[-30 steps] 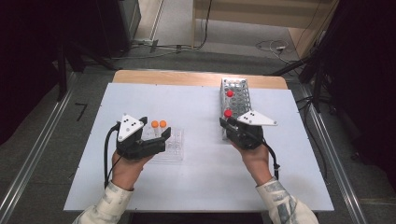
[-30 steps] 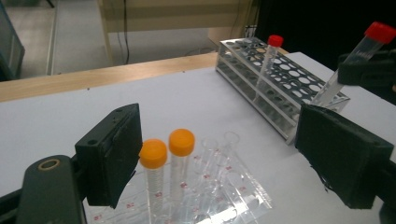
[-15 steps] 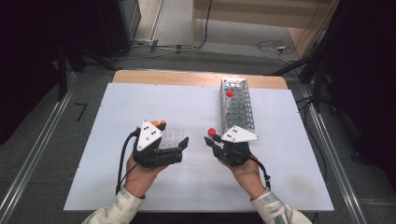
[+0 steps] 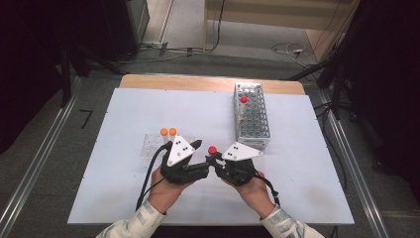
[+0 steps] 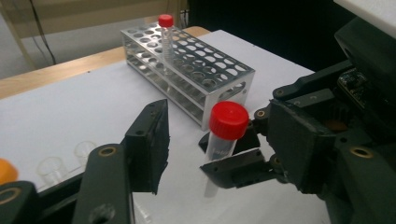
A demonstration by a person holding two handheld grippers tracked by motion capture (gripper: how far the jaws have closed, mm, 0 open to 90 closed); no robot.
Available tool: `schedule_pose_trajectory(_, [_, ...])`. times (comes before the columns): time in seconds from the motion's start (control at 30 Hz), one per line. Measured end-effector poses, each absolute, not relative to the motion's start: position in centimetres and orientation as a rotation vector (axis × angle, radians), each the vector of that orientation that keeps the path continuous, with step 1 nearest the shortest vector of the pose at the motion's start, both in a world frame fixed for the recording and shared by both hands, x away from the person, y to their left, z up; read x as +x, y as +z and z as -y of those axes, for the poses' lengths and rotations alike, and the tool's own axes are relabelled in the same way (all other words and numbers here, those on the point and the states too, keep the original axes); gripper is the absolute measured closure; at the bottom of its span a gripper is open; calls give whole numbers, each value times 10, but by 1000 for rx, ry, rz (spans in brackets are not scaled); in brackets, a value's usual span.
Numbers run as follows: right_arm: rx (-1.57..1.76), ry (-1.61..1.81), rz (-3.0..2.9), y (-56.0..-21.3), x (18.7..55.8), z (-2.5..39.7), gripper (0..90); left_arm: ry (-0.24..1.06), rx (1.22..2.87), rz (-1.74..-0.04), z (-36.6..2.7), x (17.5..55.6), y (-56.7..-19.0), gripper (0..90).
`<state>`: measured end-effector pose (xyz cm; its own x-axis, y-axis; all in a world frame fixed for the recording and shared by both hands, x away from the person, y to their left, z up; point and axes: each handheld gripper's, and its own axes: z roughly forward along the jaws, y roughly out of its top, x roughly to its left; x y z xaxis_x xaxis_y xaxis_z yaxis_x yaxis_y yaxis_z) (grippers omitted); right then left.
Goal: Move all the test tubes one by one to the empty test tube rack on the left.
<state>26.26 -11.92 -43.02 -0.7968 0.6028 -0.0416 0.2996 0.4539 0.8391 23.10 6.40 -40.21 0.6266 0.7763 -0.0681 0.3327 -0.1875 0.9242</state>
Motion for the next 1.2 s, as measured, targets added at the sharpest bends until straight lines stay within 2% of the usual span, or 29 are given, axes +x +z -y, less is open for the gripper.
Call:
schedule_pose_trajectory(0.27, [742, 1291, -2381, -430, 258, 114, 713, 490, 1790, -883, -62, 234, -405, 609])
schedule_pose_trajectory(0.7, [755, 1308, -2373, -428, 257, 116, 712, 496, 1786, -883, -62, 234, -405, 700])
schedule_pose_trajectory(0.73, [756, 1313, -2371, -428, 257, 116, 698, 495, 1785, -884, -63, 234, -405, 700])
schedule_pose_trajectory(0.97, [737, 1359, -2358, -421, 255, 121, 425, 479, 1757, -892, -70, 233, -398, 701])
schedule_pose_trajectory(1.13, [720, 1363, -2371, -422, 255, 124, 269, 481, 1746, -896, -73, 231, -394, 701])
schedule_pose_trajectory(1.2, [721, 1354, -2375, -423, 256, 126, 238, 481, 1737, -899, -75, 230, -391, 701])
